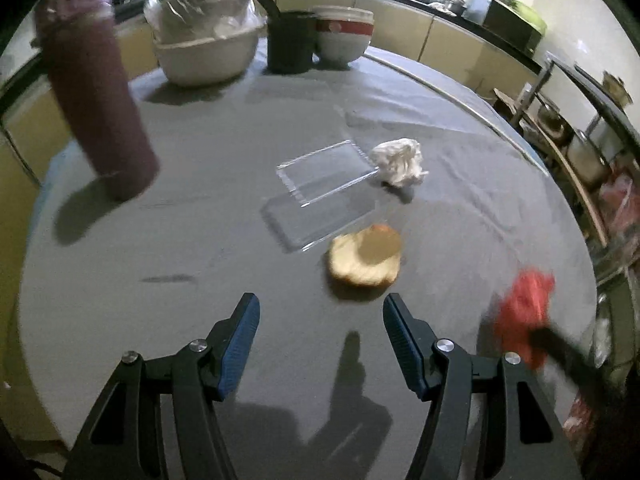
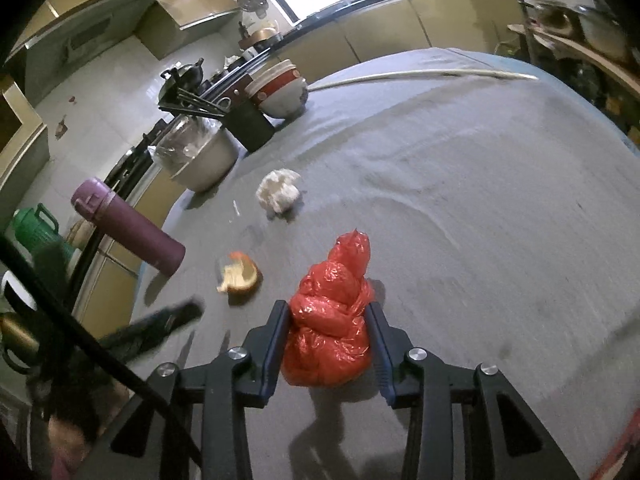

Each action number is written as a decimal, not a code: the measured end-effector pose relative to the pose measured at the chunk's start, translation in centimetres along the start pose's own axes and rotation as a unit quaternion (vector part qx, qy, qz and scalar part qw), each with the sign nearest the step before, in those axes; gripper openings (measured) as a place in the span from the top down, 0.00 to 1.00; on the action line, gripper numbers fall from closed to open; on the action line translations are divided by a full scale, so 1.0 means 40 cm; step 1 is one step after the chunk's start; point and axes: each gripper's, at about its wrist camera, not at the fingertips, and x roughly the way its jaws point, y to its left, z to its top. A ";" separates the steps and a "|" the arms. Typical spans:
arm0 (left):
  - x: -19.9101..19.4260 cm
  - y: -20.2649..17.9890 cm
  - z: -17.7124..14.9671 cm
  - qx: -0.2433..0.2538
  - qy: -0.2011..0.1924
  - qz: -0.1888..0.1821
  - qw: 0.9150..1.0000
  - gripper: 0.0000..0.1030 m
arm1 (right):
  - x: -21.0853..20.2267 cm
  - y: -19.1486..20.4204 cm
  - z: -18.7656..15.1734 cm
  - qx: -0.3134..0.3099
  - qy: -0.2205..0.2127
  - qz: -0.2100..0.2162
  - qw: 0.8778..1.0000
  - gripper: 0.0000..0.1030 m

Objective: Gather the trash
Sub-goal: 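Grasp the orange peel with the left tool while the right tool holds the red bag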

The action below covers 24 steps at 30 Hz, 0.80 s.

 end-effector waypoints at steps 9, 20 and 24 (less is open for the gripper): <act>0.081 -0.034 0.039 -0.077 0.009 -0.010 0.997 0.37 | -0.057 -0.026 -0.086 -0.004 0.004 0.008 1.000 0.60; 0.093 -0.041 0.017 -0.110 0.000 -0.054 0.993 0.93 | -0.063 -0.034 -0.114 -0.002 0.000 0.017 1.000 0.60; 0.063 -0.032 -0.018 -0.100 -0.012 -0.059 0.993 0.94 | -0.078 -0.026 -0.115 -0.007 -0.009 0.019 1.000 0.60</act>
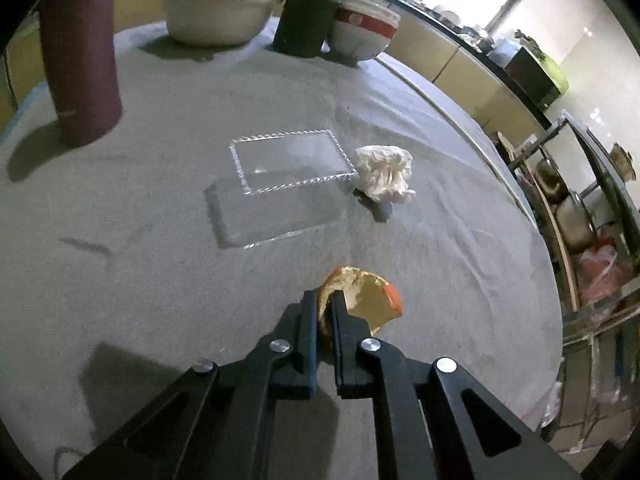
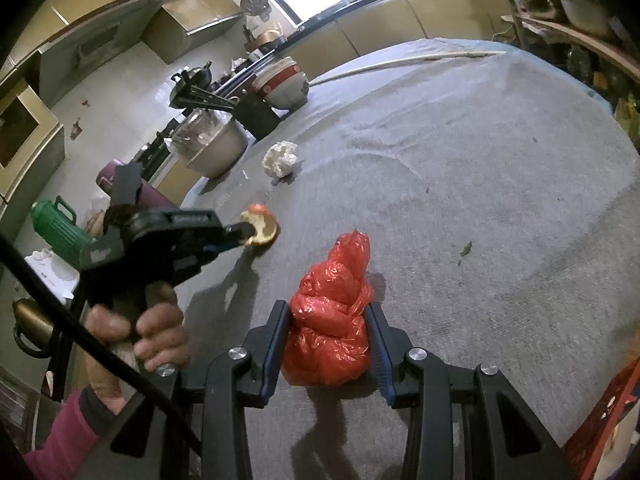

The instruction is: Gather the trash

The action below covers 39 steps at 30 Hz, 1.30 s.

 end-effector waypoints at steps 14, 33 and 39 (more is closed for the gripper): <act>-0.221 -0.015 -0.088 0.079 -0.060 0.012 0.995 0.94 | -0.083 0.060 -0.027 -0.029 -0.031 0.011 0.999 0.60; -0.411 -0.139 -0.264 0.223 -0.149 0.133 0.954 0.94 | -0.251 0.056 -0.098 -0.052 -0.077 0.006 0.996 0.60; -0.412 -0.175 -0.299 0.246 -0.148 0.134 0.948 0.94 | -0.264 0.029 -0.104 -0.043 -0.080 0.009 0.996 0.60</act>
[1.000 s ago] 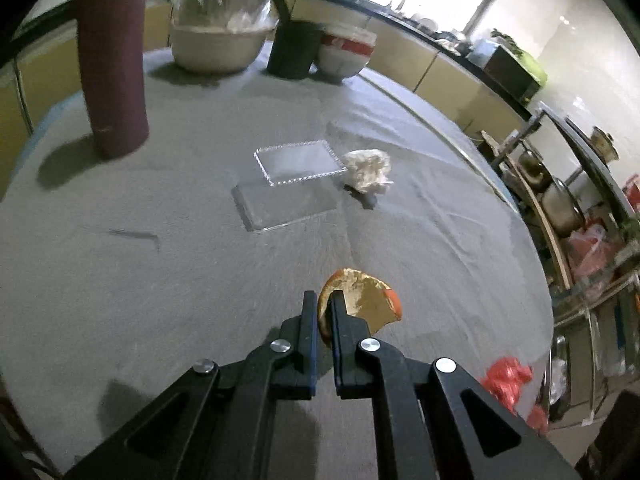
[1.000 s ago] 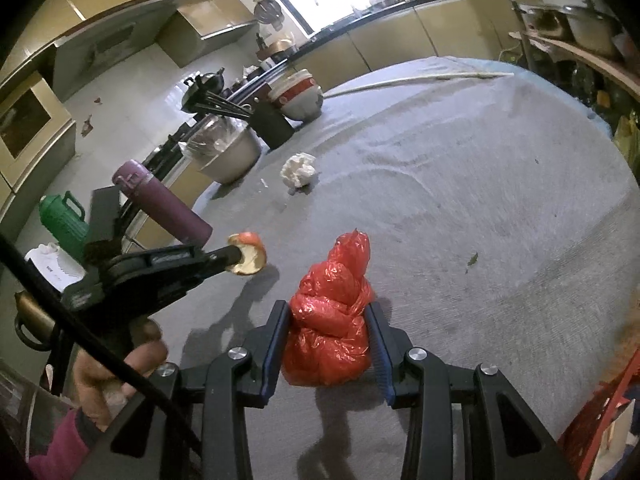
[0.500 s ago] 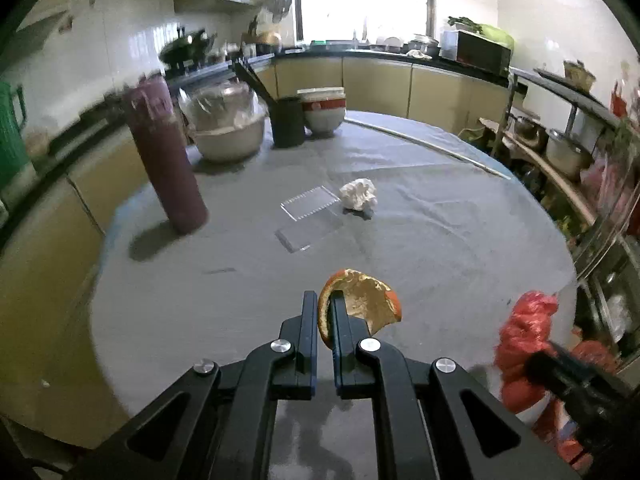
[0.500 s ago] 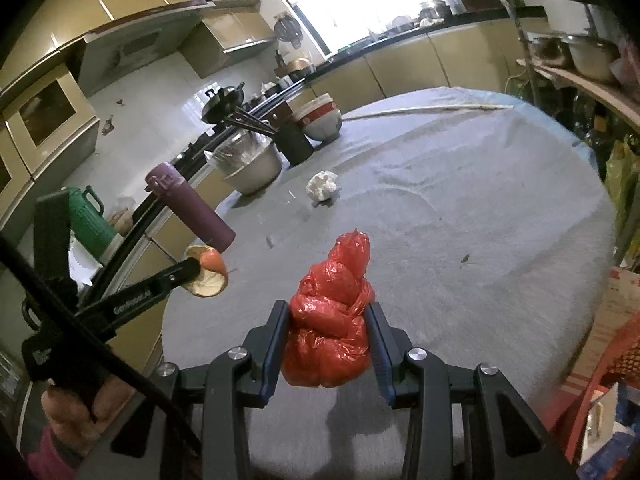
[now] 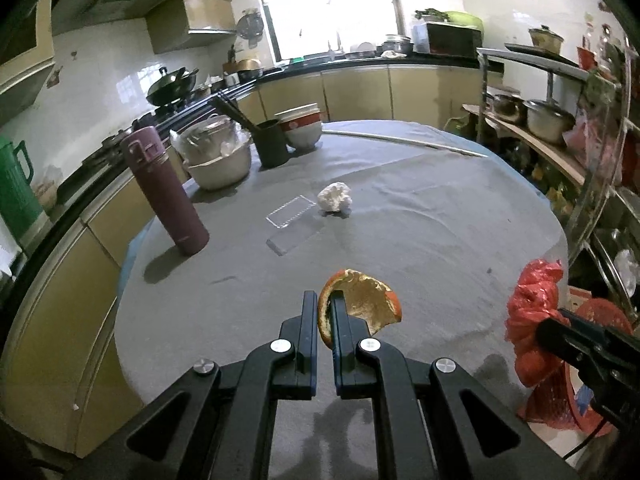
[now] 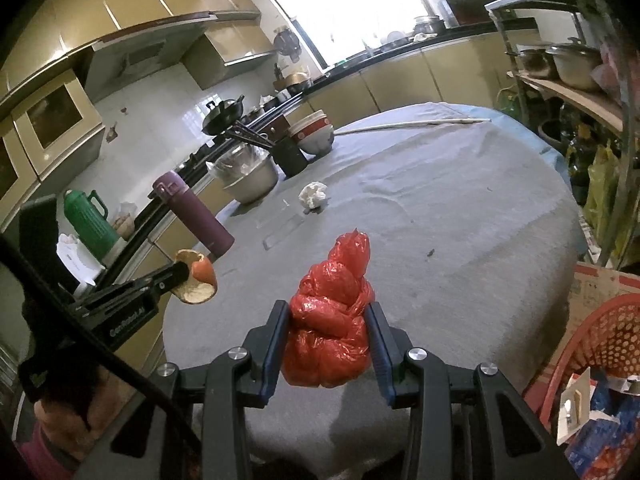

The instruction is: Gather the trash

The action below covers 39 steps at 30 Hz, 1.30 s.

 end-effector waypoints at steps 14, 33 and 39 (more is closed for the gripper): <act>0.046 -0.027 -0.023 0.009 0.025 -0.002 1.000 0.94 | 0.048 -0.028 -0.024 0.022 0.033 0.001 0.999 0.60; 0.232 0.136 -0.117 -0.108 0.153 -0.151 0.971 0.58 | 0.163 -0.034 -0.054 0.029 0.095 -0.038 0.994 0.51; 0.207 0.190 -0.145 -0.128 0.139 -0.180 0.965 0.43 | 0.162 -0.026 -0.050 0.028 0.105 -0.039 0.993 0.42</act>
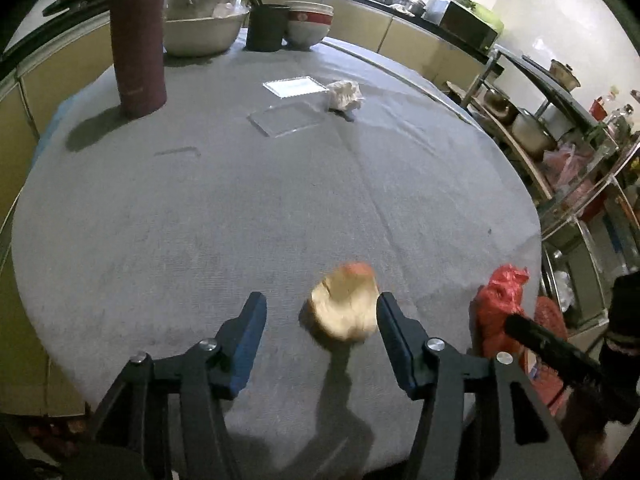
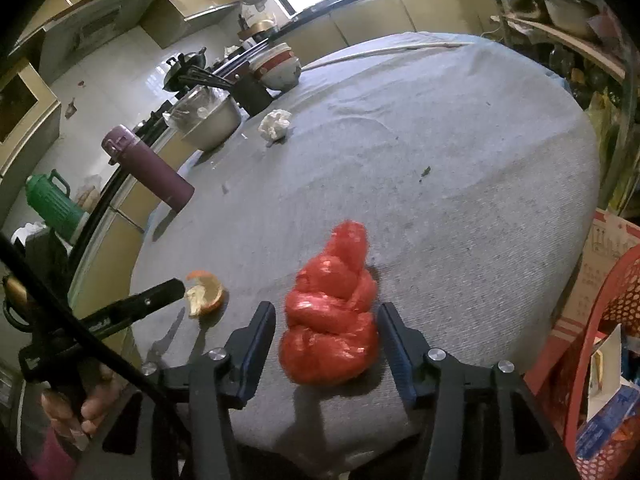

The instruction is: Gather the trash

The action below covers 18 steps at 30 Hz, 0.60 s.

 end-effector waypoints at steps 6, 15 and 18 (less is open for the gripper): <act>0.004 -0.030 -0.033 0.037 0.008 -0.014 0.999 0.41 | -0.004 0.003 0.000 0.001 0.004 0.000 1.000 0.41; 0.074 -0.051 0.011 0.067 -0.003 0.017 0.998 0.39 | 0.003 0.009 -0.014 -0.007 0.009 0.003 1.000 0.42; 0.098 -0.047 0.019 0.065 0.003 0.004 0.998 0.47 | 0.011 0.012 -0.020 -0.012 0.012 0.008 1.000 0.50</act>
